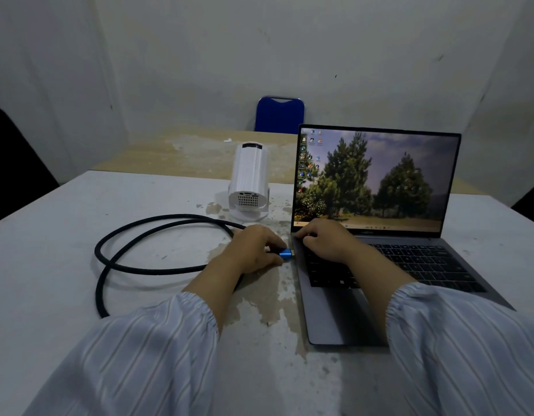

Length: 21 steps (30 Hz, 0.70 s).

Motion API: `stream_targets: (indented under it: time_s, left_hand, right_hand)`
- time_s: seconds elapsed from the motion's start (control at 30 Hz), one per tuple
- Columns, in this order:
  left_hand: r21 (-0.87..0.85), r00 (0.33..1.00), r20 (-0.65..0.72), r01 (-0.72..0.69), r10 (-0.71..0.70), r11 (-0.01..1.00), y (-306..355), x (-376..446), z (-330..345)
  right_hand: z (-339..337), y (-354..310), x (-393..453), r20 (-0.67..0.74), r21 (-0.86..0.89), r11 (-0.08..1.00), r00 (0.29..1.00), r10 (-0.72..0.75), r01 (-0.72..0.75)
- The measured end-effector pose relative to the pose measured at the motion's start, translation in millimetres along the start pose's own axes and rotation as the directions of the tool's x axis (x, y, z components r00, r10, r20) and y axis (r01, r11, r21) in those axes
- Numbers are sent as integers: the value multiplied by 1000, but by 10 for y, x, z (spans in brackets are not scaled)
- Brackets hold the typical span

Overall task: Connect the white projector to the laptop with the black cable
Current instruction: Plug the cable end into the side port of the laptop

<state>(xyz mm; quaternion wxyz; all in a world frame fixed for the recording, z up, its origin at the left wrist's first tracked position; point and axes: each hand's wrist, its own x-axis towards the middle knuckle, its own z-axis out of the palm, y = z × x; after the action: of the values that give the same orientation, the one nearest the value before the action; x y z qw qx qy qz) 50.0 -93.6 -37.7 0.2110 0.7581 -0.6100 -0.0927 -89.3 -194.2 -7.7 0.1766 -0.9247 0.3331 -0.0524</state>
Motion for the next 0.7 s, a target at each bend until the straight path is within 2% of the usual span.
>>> stream_targets:
  time_s: [0.07,0.17,0.3,0.7]
  left_hand:
    - [-54,996,-47,73,-76,996,7,-13,-5]
    - [38,987,-82,140,-137,989,22,-18,-16]
    - [62,994,-25,112,-110,992,56,9,-47]
    - [-141,993,55,113,-107,983,86,101,-87]
  right_hand:
    - [4,5,8,2,5,1000,1000,1,-1]
    - [-3,16,14,8,9,1000,1000,0,0]
    - [-8,31,2,23,23,1000,1000,1,-2]
    - [0,50,25,38,65,998,999,2,-5]
